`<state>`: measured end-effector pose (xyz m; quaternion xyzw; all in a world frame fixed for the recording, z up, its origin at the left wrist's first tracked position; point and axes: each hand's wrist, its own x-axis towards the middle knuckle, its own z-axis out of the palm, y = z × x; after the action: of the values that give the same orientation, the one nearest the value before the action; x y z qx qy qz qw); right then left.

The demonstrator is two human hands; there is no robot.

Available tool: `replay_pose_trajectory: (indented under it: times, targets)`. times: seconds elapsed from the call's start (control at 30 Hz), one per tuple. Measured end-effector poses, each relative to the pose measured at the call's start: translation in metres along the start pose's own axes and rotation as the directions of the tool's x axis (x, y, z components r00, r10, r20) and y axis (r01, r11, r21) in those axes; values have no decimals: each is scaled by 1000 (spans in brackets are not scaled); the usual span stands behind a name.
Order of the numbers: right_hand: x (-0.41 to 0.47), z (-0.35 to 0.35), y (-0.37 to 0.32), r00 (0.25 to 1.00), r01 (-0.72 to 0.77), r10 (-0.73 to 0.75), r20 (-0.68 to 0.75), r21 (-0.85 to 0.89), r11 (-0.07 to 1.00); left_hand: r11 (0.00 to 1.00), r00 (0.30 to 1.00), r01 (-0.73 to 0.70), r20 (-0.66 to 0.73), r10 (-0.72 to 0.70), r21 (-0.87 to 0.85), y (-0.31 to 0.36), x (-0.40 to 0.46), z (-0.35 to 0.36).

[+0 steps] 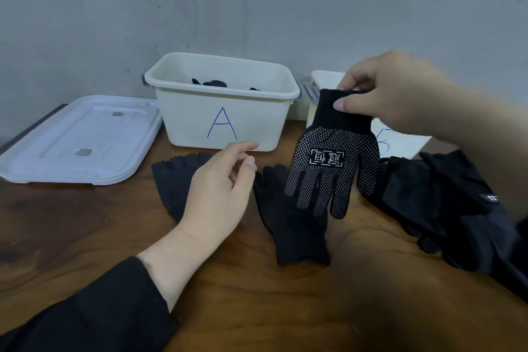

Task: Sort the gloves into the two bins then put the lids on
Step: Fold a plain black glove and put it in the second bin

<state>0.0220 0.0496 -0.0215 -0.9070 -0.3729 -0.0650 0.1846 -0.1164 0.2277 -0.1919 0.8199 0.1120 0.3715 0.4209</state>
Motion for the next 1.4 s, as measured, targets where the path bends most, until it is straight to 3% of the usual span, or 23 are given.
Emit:
replay_pose_trajectory:
  times: [0.2, 0.27, 0.37, 0.43, 0.5, 0.6, 0.7, 0.9, 1.13, 1.4]
  targets:
    - [3, 26, 2, 945, 104, -62, -321, 117, 988, 1000, 999, 1, -40, -1, 5, 0, 0, -1]
    - [-14, 37, -1, 932, 162, -104, -348, 142, 977, 1000, 999, 5, -48, -5, 7, -1, 0, -1]
    - [-59, 81, 3, 949, 244, -212, -233, 116, 963, 1000, 999, 9, -51, -8, 22, -1, 0, -2]
    - [-95, 120, 12, 954, 298, -297, -35, 43, 954, 999, 999, 11, -41, -10, 35, -1, 0, -1]
    - [-125, 149, 19, 953, 273, -276, 127, 45, 961, 998, 1000, 5, -19, -4, 68, 0, 0, 0]
    - [-140, 159, 22, 978, 192, -203, 45, 175, 966, 970, 996, -81, 49, 72, 229, -3, 1, 3]
    - [-135, 154, 26, 995, 89, -73, -70, 255, 963, 878, 979, -164, 180, 91, 449, -9, 4, 6]
    - [-137, 153, 33, 970, 93, -128, 204, 175, 980, 618, 950, -210, 308, -55, 758, -15, 10, 21]
    - [-136, 160, 26, 983, 131, -142, 119, 93, 987, 696, 957, -155, 282, -71, 701, -18, 13, 43]
    - [-131, 169, 6, 990, 106, -114, 79, 106, 989, 688, 958, -174, 283, -48, 705, -30, 11, 33]
